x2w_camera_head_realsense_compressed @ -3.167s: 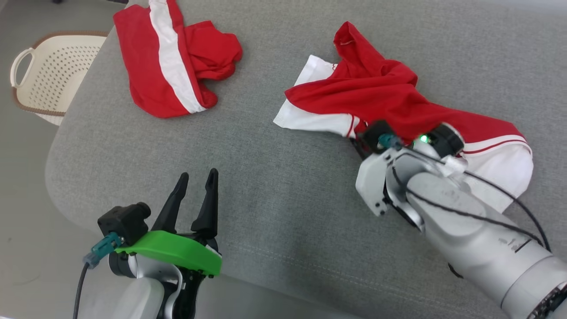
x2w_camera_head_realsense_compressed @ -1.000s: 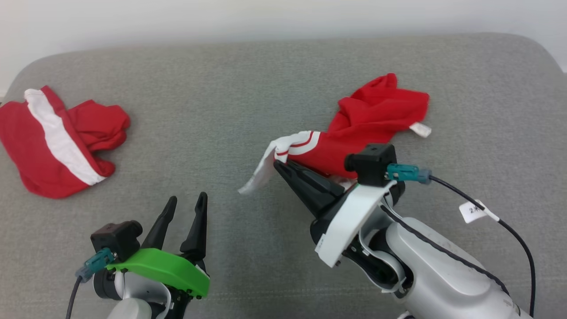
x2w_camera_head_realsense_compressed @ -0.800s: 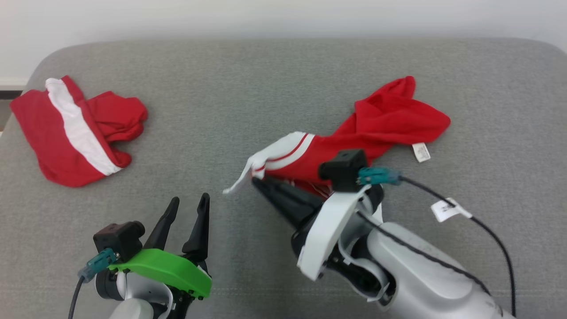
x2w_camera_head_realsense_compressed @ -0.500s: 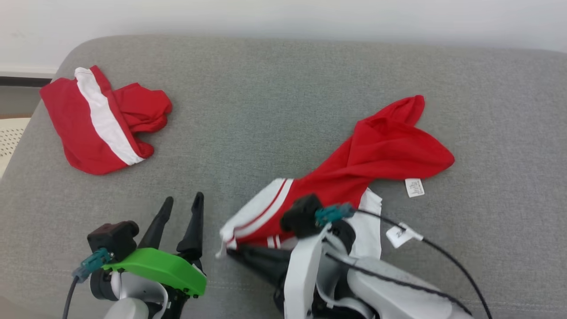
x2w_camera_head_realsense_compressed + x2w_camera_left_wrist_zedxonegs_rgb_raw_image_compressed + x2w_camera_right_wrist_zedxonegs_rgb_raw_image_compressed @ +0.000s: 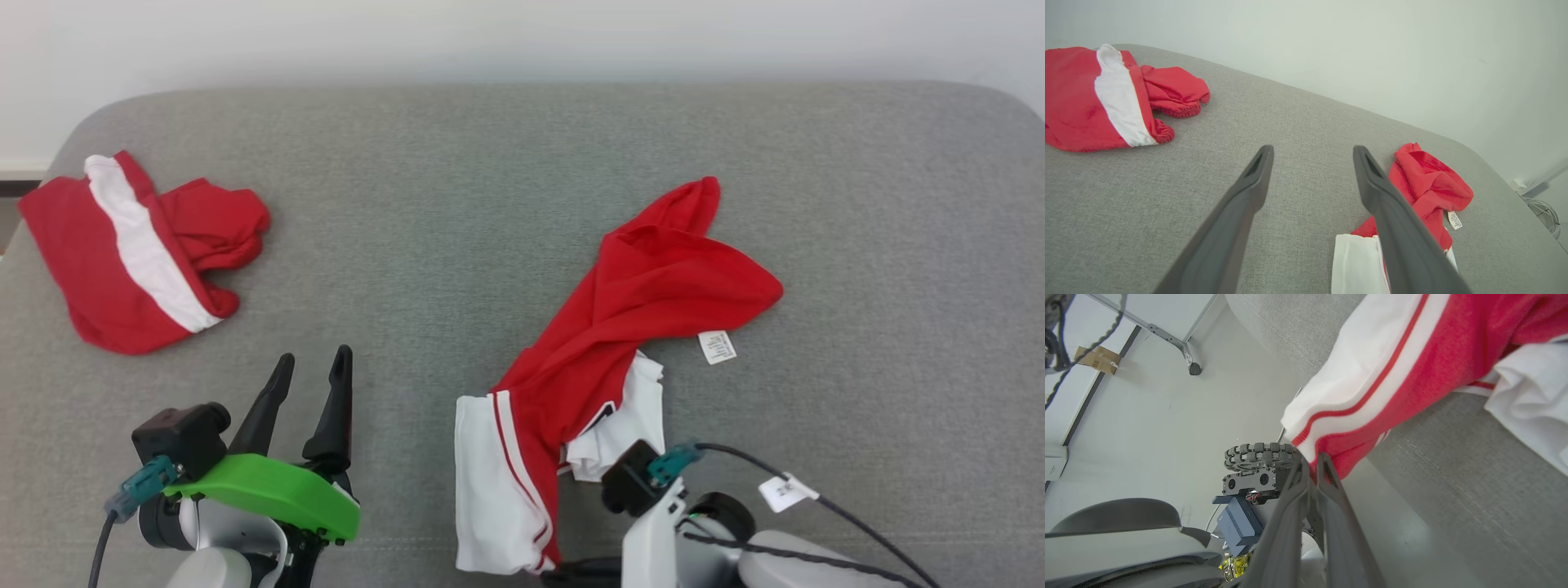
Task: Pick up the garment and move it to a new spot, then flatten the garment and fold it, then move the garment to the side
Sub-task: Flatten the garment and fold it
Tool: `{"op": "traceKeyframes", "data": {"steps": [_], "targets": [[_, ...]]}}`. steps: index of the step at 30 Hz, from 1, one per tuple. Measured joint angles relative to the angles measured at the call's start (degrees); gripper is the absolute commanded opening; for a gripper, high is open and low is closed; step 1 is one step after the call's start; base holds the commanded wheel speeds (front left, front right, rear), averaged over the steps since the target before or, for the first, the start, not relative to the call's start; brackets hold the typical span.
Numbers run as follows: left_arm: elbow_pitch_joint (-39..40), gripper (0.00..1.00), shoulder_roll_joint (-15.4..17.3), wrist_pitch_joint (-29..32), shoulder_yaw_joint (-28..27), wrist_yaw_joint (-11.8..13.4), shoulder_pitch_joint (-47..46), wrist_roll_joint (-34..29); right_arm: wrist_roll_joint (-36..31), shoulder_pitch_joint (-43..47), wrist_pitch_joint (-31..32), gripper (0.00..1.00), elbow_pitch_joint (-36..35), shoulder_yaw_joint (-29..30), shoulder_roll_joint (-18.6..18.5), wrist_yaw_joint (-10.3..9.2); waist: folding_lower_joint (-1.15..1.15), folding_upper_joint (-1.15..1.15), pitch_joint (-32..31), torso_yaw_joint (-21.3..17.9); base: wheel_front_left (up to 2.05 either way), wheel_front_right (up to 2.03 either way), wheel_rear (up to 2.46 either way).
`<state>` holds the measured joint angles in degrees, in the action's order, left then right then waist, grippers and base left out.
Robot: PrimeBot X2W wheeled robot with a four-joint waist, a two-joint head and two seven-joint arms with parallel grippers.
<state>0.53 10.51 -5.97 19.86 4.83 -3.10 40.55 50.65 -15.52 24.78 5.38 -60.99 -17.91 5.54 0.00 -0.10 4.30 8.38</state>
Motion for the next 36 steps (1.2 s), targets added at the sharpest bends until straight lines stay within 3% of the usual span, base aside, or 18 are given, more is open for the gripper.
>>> {"op": "traceKeyframes", "data": {"steps": [8, 13, 25, 29, 36], "targets": [[1.5, 1.0, 0.1, 1.2, 0.8, 0.2, -0.2, -0.2, -0.8, 0.3, -0.4, 0.0, -1.9, 2.7, -2.2, -0.2, 0.0, 0.0, 0.7, -4.1, 0.0, 0.0, 0.0], [2.1, 1.0, -0.5, 1.9, 2.5, 0.2, -1.3, -1.7, -2.7, 0.3, -1.5, 0.0, -2.2, 3.6, -4.3, -1.62, 0.0, 0.0, 2.0, -5.7, 0.0, 0.0, 0.0], [1.9, 1.0, -0.5, 2.5, 2.7, 0.2, -2.2, -1.9, -5.3, 0.3, -2.3, 0.0, -2.3, 3.4, -5.9, -2.65, 0.0, 0.0, 2.8, -5.7, 0.0, 0.0, 0.0], [1.9, 1.0, -0.5, 2.5, 2.7, 0.2, -2.3, -1.9, -4.8, 1.0, -1.0, 0.0, -1.8, 3.4, -8.1, -3.3, 0.0, 0.0, 2.8, -5.5, 0.0, 0.0, 0.0], [1.9, 1.0, -0.6, 2.5, 2.5, 0.2, -2.3, -1.9, -4.1, 2.1, -0.5, 0.0, -0.8, 6.4, -12.2, -6.11, 0.0, 0.0, 2.8, -5.7, 0.0, 0.0, 0.0]]}}
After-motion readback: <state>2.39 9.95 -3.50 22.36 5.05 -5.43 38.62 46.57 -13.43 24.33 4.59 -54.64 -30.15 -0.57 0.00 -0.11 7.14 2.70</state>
